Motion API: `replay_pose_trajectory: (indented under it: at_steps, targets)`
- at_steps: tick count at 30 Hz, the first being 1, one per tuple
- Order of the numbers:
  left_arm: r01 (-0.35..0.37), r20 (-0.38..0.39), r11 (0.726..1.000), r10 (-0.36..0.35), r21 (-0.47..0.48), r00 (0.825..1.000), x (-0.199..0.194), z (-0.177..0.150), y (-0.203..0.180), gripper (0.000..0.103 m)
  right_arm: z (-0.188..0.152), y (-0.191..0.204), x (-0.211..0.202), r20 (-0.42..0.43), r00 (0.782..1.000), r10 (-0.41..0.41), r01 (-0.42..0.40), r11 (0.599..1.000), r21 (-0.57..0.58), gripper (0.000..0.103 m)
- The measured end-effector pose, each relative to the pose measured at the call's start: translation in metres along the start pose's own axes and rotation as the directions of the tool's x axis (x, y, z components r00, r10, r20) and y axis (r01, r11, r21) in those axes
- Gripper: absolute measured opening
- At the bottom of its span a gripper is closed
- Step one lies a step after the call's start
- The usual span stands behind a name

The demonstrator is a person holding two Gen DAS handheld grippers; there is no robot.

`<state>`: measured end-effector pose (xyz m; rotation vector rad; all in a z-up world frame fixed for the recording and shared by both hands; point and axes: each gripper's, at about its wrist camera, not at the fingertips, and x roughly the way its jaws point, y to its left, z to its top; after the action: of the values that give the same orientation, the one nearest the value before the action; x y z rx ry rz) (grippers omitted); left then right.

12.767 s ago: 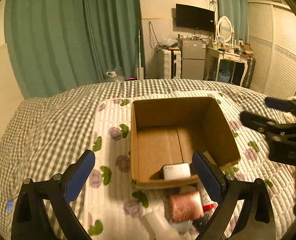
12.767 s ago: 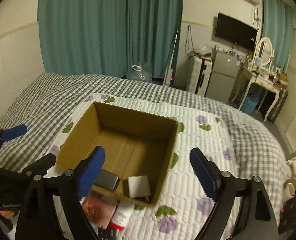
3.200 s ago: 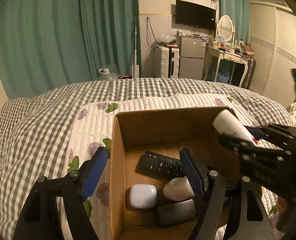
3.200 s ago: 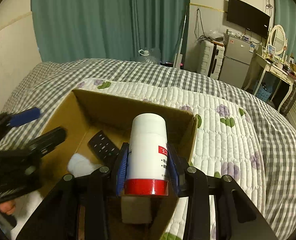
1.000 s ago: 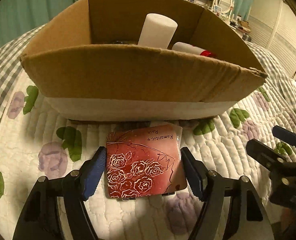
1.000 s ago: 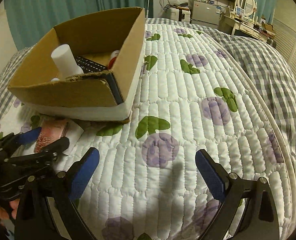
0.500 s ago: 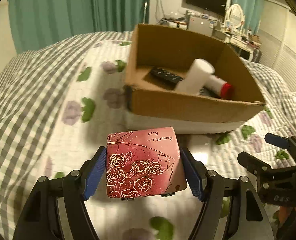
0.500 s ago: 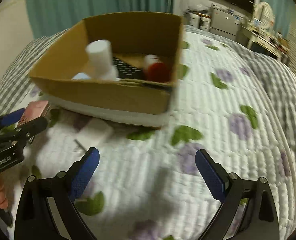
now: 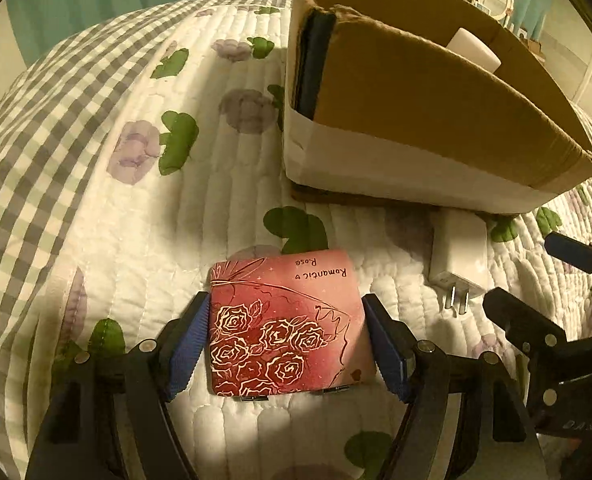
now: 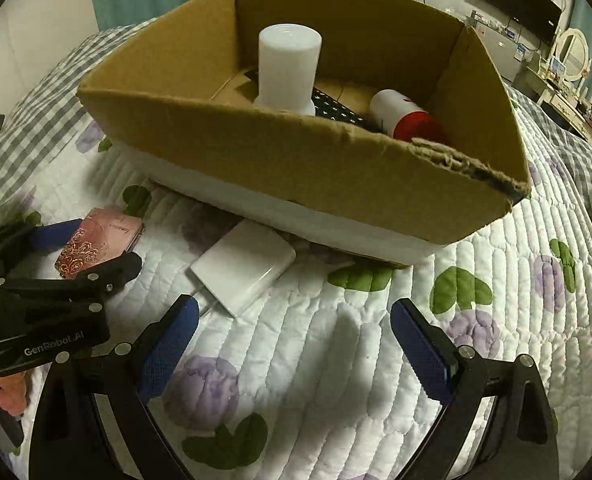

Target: Organize rigid objects

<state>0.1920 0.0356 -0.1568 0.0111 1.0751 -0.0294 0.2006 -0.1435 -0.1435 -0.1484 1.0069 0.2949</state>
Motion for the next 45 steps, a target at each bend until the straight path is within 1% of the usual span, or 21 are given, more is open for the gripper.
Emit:
replay_pose_trajectory:
  at_steps: [3, 7, 9, 12, 14, 17, 20, 21, 22, 26, 30, 36, 38, 40, 41, 43, 45]
  targets:
    - [0.022, 0.039, 0.999, -0.021, -0.034, 0.999, -0.010, 0.000, 0.005, 0.074, 0.001, -0.002, 0.001, 0.005, 1.000, 0.015, -0.015, 1.000, 0.000, 0.097]
    - [0.027, 0.114, 0.997, -0.019, -0.068, 0.993, -0.030, 0.002, 0.009, 0.074, 0.007, 0.008, 0.014, -0.012, 1.000, 0.026, -0.026, 0.999, -0.024, 0.097]
    - [0.019, 0.142, 0.998, -0.010, -0.068, 0.990, -0.038, 0.003, 0.009, 0.074, 0.012, 0.013, 0.021, -0.016, 0.999, 0.035, -0.036, 0.999, -0.029, 0.097]
    - [0.011, 0.152, 0.998, -0.003, -0.056, 0.988, -0.040, 0.004, 0.008, 0.074, 0.019, 0.019, 0.032, -0.019, 0.998, 0.055, -0.056, 0.998, -0.025, 0.097]
    - [0.010, 0.149, 0.999, -0.003, -0.050, 0.989, -0.040, 0.005, 0.008, 0.074, 0.022, 0.021, 0.038, -0.018, 0.998, 0.053, -0.053, 0.998, -0.019, 0.096]
    - [0.013, 0.145, 0.999, -0.006, -0.049, 0.989, -0.037, 0.006, 0.008, 0.074, 0.026, 0.016, 0.046, -0.020, 0.998, 0.066, -0.066, 0.998, 0.016, 0.094]
    - [0.010, 0.146, 0.999, -0.003, -0.046, 0.989, -0.038, 0.006, 0.006, 0.074, 0.030, 0.014, 0.048, -0.018, 0.996, 0.085, -0.085, 0.996, 0.026, 0.080]
    - [0.009, 0.145, 0.999, -0.002, -0.044, 0.989, -0.038, 0.007, 0.004, 0.074, 0.030, 0.014, 0.047, -0.016, 0.996, 0.087, -0.087, 0.996, 0.020, 0.071]
    - [0.009, 0.143, 0.999, -0.003, -0.044, 0.990, -0.038, 0.006, 0.004, 0.074, 0.030, 0.014, 0.046, -0.014, 0.994, 0.107, -0.106, 0.994, 0.018, 0.064]
    - [0.014, 0.145, 0.999, -0.008, -0.035, 0.989, -0.043, 0.007, 0.002, 0.074, 0.026, 0.014, 0.034, -0.008, 0.996, 0.086, -0.086, 0.996, -0.003, 0.064]
    - [0.010, 0.162, 1.000, -0.008, -0.015, 0.987, -0.058, 0.007, -0.001, 0.074, 0.016, 0.010, 0.008, 0.017, 0.998, 0.066, -0.065, 0.997, -0.033, 0.064]
    - [0.019, 0.200, 1.000, -0.017, -0.004, 0.980, -0.088, 0.010, -0.005, 0.074, 0.014, 0.001, -0.051, 0.096, 0.994, 0.047, -0.042, 0.998, -0.049, 0.064]
    - [0.014, 0.221, 1.000, -0.016, 0.008, 0.975, -0.101, 0.013, -0.007, 0.074, 0.012, -0.002, -0.072, 0.125, 0.991, 0.043, -0.036, 0.998, -0.057, 0.064]
    - [0.012, 0.251, 1.000, -0.016, 0.015, 0.968, -0.116, 0.022, -0.008, 0.074, 0.021, -0.004, -0.091, 0.161, 0.986, 0.038, -0.029, 0.998, -0.059, 0.064]
    - [0.010, 0.263, 1.000, -0.016, 0.023, 0.965, -0.122, 0.025, -0.009, 0.074, 0.017, -0.012, -0.105, 0.177, 0.983, 0.038, -0.028, 0.998, -0.059, 0.064]
    - [0.003, 0.303, 0.999, -0.017, 0.044, 0.953, -0.137, 0.036, -0.012, 0.074, 0.032, -0.013, -0.126, 0.212, 0.977, 0.028, -0.014, 0.998, -0.066, 0.064]
    - [0.015, 0.318, 0.999, -0.031, 0.051, 0.947, -0.144, 0.048, -0.013, 0.074, 0.037, -0.018, -0.146, 0.242, 0.970, 0.014, 0.003, 0.998, -0.069, 0.064]
